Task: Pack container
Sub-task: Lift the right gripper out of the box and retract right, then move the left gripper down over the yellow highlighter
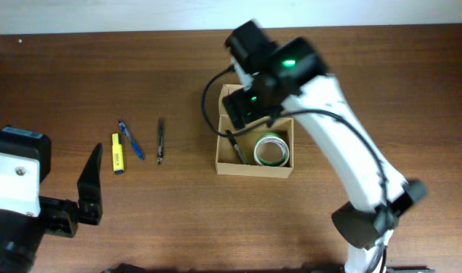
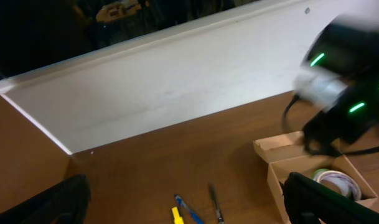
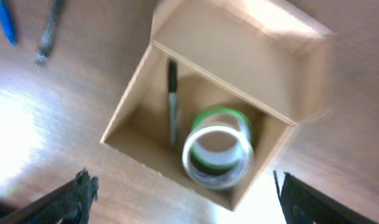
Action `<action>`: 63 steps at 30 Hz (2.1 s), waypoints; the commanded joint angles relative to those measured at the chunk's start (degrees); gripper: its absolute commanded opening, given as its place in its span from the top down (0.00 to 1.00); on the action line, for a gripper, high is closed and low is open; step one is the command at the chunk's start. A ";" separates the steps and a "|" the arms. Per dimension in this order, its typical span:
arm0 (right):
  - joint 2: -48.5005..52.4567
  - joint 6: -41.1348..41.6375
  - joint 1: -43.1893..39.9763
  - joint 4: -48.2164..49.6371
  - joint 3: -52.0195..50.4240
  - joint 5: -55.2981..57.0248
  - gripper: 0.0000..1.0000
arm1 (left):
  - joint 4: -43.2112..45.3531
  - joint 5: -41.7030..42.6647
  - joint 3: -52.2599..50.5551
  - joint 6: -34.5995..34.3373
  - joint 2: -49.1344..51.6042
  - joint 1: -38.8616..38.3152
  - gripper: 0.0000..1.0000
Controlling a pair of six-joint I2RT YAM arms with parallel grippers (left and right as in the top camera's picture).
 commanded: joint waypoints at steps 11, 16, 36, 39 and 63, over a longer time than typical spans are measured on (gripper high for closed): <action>-17.86 -0.33 -6.14 -3.76 16.35 12.33 0.01 | 4.22 -9.33 -10.32 0.90 -0.04 -0.33 0.01; -22.95 -0.35 -11.37 -3.76 16.35 12.33 0.01 | 7.17 -11.41 -18.01 -0.33 2.91 -0.17 0.01; -32.89 2.95 -23.74 -3.76 16.35 23.43 0.01 | 3.72 21.97 -20.87 -10.47 32.81 36.17 0.01; -34.56 2.91 -24.81 -3.76 16.33 25.31 0.01 | 4.00 24.15 -20.90 -7.87 37.75 36.85 0.01; -35.54 2.45 -25.20 -3.76 7.50 34.71 0.01 | 14.36 20.44 -22.86 7.98 65.92 36.85 0.00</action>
